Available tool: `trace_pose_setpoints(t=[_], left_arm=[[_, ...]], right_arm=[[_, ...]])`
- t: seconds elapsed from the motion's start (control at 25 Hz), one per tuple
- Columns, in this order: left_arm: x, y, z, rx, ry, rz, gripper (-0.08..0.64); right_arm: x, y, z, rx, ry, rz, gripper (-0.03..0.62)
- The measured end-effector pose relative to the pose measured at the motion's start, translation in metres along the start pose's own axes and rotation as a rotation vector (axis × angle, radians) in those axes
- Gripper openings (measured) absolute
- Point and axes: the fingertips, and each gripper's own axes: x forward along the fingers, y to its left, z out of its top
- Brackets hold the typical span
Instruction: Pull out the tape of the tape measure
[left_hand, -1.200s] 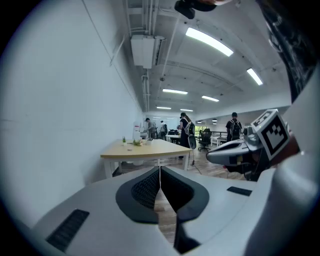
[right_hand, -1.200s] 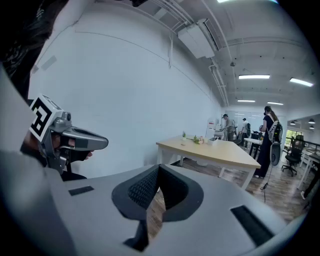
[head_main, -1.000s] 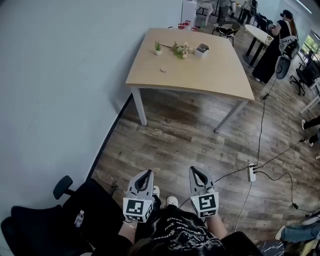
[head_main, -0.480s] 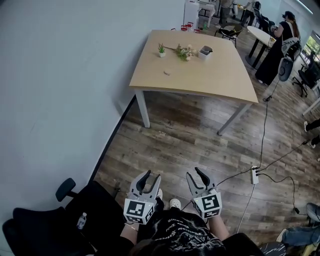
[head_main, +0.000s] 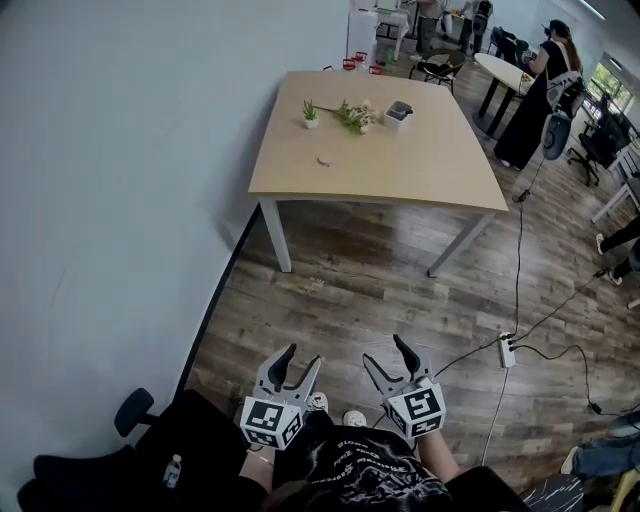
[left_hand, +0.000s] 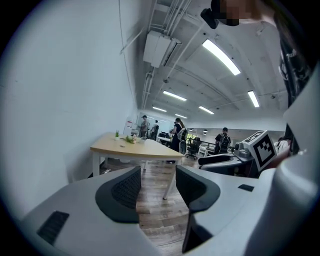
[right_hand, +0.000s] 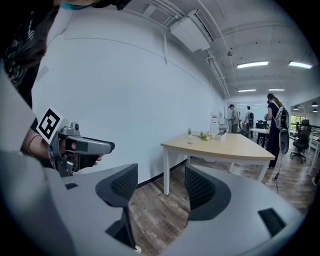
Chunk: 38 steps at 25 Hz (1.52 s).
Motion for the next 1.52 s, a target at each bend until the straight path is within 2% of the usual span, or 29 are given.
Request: trace_pose_setpoints(t=[0.16, 0.32, 0.52, 0.8, 1.04, 1.28, 1.52], left_arm=[[0.011, 0.011, 0.003, 0.006, 0.013, -0.066, 0.209], [0.020, 0.024, -0.001, 0.011, 0.023, -0.084, 0.209], [0.036, 0.024, -0.003, -0.004, 0.047, -0.117, 0.209], [0.085, 0.039, 0.006, 0.011, 0.050, -0.067, 0.209], [0.151, 0.061, 0.033, -0.005, 0.048, -0.007, 0.209], [0.218, 0.071, 0.069, 0.000, 0.032, 0.024, 0.209], [0.274, 0.077, 0.077, -0.016, 0.045, 0.057, 0.209]], right_arm=[[0.015, 0.007, 0.006, -0.009, 0.003, -0.016, 0.292], [0.022, 0.016, 0.005, -0.007, 0.009, -0.025, 0.292], [0.030, 0.006, 0.001, 0.044, 0.017, -0.029, 0.291], [0.078, -0.036, 0.005, 0.044, 0.018, 0.022, 0.291], [0.139, -0.098, 0.034, -0.003, 0.014, 0.087, 0.291], [0.189, -0.157, 0.071, 0.004, -0.021, 0.116, 0.291], [0.220, -0.195, 0.076, -0.022, -0.010, 0.163, 0.291]])
